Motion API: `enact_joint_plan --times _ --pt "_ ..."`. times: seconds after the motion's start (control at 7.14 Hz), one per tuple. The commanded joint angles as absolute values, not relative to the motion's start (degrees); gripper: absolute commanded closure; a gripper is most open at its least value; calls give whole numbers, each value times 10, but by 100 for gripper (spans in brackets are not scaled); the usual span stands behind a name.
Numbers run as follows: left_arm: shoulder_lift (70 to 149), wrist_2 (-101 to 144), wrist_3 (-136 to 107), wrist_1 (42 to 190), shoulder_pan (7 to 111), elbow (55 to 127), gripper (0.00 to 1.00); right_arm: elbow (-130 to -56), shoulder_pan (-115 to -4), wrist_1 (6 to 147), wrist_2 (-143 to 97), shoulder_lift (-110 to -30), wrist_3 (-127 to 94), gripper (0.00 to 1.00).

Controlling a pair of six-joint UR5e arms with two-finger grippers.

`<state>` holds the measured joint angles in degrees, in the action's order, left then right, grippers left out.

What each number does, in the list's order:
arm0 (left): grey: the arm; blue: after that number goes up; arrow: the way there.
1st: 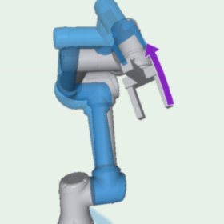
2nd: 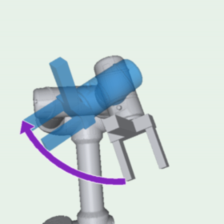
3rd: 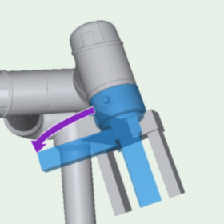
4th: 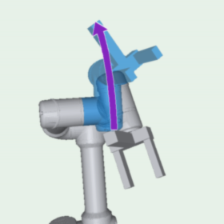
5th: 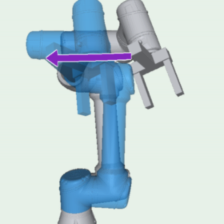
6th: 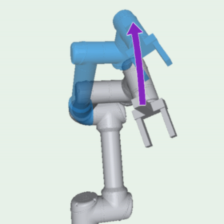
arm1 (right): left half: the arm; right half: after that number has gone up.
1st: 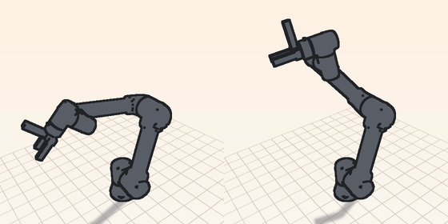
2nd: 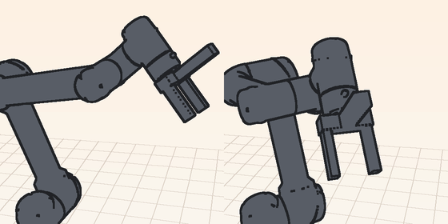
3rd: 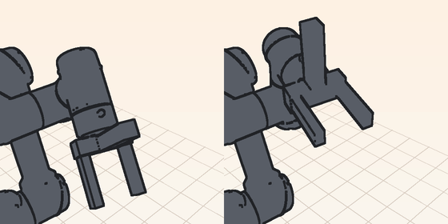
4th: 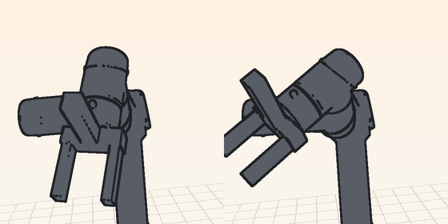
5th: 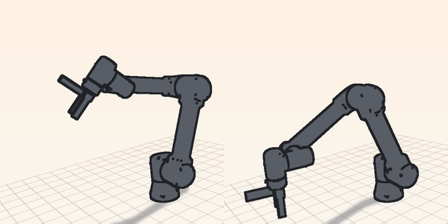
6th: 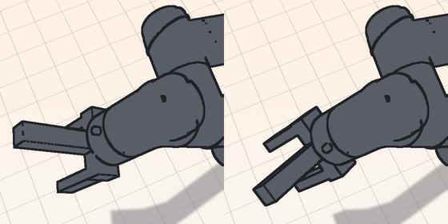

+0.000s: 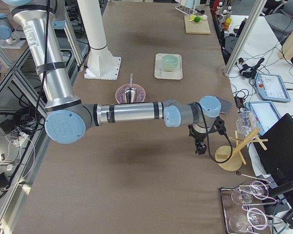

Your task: Stack green bowls together

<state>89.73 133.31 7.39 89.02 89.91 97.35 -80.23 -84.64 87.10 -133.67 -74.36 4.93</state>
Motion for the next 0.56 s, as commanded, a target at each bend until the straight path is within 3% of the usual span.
enact_joint_plan --times 0.0,0.42 --pt "903 1332 74 889 899 976 2 -804 -847 871 -1338 -745 49 0" --pt "901 1332 74 889 899 974 2 -802 -847 871 -1338 -746 49 0"
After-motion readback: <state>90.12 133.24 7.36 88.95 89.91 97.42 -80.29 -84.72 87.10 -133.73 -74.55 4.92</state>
